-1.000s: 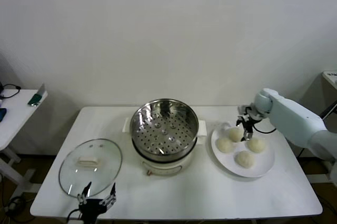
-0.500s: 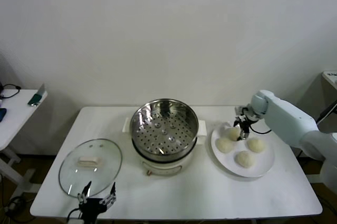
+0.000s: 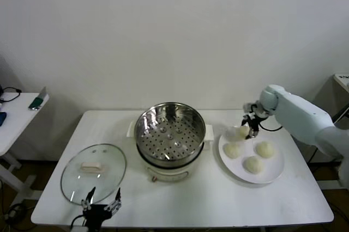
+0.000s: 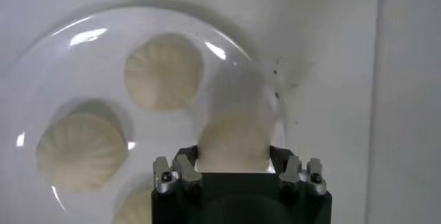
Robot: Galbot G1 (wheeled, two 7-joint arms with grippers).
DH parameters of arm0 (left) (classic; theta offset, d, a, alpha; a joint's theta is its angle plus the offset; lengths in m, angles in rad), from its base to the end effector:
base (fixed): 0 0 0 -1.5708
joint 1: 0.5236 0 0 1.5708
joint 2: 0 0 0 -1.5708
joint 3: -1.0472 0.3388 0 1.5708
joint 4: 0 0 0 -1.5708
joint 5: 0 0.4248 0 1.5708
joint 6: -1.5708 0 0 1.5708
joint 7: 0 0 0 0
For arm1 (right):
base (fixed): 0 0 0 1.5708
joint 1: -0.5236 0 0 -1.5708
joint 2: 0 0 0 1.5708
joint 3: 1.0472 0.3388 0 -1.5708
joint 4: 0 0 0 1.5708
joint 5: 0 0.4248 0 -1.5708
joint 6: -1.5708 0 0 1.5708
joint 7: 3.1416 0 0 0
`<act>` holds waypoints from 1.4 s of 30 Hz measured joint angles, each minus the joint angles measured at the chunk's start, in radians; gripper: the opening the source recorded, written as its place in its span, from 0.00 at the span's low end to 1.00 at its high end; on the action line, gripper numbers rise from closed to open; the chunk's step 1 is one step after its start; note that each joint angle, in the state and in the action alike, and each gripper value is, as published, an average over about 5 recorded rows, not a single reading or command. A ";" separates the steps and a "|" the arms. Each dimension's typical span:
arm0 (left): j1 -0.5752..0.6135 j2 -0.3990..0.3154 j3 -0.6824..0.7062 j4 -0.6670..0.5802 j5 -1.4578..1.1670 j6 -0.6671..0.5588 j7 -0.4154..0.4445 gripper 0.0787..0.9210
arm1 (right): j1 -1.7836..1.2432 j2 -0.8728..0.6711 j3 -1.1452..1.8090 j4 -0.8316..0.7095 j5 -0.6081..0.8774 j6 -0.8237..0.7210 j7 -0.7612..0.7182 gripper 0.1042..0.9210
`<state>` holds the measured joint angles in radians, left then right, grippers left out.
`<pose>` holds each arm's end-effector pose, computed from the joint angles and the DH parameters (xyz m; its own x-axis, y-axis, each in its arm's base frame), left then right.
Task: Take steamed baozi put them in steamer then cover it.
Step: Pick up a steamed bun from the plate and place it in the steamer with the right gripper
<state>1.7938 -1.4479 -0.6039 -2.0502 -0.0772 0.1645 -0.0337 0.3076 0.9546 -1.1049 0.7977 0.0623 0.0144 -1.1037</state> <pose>0.1820 0.0475 -0.3565 -0.9102 -0.0588 0.4099 -0.0265 0.9961 0.0839 0.6741 -0.1195 -0.1659 -0.1972 -0.0999 0.9753 -0.9630 -0.1665 -0.2118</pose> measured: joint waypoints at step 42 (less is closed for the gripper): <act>-0.009 0.014 -0.021 -0.020 0.008 -0.002 0.004 0.88 | 0.192 0.442 -0.181 0.167 -0.379 0.602 0.183 0.72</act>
<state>1.7849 -1.4341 -0.6248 -2.0699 -0.0687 0.1623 -0.0299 0.4998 1.3969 -1.2861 0.9647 -0.3163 0.6165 -0.9208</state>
